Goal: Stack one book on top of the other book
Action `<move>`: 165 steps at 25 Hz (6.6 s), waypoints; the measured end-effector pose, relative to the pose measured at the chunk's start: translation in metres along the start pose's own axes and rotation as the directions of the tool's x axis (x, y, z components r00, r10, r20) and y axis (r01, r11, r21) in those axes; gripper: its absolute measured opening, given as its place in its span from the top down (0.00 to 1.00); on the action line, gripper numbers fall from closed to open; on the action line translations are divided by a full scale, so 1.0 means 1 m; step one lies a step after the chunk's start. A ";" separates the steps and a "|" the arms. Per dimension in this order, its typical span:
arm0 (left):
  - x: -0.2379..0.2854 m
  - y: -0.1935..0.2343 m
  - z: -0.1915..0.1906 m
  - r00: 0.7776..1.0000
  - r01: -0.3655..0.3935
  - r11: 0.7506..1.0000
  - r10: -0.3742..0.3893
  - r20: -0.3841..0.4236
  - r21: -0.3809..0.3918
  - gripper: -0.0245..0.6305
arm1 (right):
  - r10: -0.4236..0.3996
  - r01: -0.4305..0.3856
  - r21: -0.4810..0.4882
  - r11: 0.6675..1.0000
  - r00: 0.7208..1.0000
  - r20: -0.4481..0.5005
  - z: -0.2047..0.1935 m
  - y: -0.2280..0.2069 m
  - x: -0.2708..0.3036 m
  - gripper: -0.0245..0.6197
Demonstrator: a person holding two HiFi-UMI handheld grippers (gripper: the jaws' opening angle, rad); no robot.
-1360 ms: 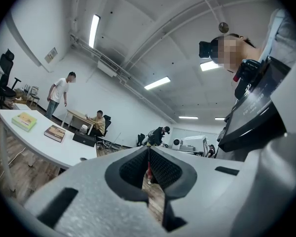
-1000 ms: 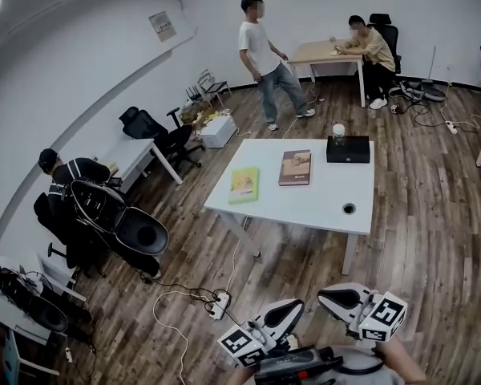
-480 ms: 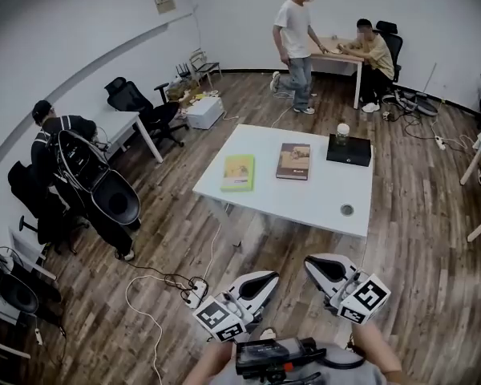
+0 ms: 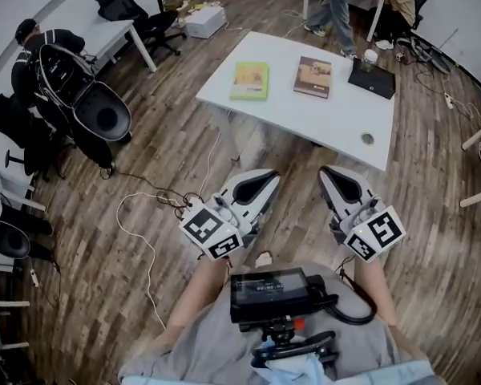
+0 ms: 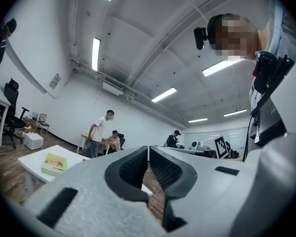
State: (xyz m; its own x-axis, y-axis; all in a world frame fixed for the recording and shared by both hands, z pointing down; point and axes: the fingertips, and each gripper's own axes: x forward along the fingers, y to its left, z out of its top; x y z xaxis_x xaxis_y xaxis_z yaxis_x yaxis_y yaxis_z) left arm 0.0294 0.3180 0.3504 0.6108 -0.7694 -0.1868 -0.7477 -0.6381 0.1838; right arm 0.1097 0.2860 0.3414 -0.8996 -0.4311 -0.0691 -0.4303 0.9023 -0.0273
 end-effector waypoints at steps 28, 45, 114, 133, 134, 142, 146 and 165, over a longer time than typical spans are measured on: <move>0.140 0.169 -0.020 0.995 -0.009 0.998 0.001 -0.104 -0.070 0.93 | 0.111 -0.110 0.011 0.994 0.989 -0.097 -0.034 -0.155 0.150 0.91; 0.211 0.251 -0.042 0.991 -0.056 0.998 0.051 -0.126 -0.033 0.93 | 0.141 -0.141 0.011 0.990 0.988 -0.062 -0.055 -0.258 0.193 0.91; 0.121 0.592 -0.225 0.713 -0.396 0.907 0.205 -0.671 -0.145 0.61 | -0.159 0.392 0.235 0.890 0.747 -0.646 -0.343 -0.327 0.422 0.66; 0.111 0.603 -0.258 0.624 -0.456 0.878 0.199 -0.756 -0.145 0.59 | -0.123 0.447 0.271 0.853 0.675 -0.728 -0.380 -0.325 0.421 0.66; 0.110 0.604 -0.259 0.620 -0.464 0.874 0.201 -0.758 -0.147 0.59 | -0.120 0.450 0.277 0.849 0.675 -0.728 -0.381 -0.325 0.421 0.66; 0.110 0.605 -0.270 0.610 -0.497 0.845 0.179 -0.772 -0.197 0.59 | -0.097 0.461 0.311 0.831 0.671 -0.735 -0.387 -0.324 0.425 0.66; 0.113 0.606 -0.274 0.603 -0.502 0.838 0.161 -0.781 -0.215 0.59 | -0.087 0.478 0.341 0.809 0.672 -0.736 -0.390 -0.325 0.425 0.66; 0.113 0.602 -0.288 0.577 -0.506 0.831 0.129 -0.806 -0.229 0.59 | 0.026 0.478 0.467 0.743 0.677 -0.735 -0.399 -0.316 0.432 0.66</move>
State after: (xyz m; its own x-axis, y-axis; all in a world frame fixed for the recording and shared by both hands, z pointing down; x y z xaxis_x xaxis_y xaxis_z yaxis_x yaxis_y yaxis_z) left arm -0.2769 -0.1613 0.7175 0.4663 -0.5484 0.6941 -0.8709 -0.1473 0.4688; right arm -0.1723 -0.1868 0.7182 -0.6751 -0.2723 0.6856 -0.7157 0.4669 -0.5193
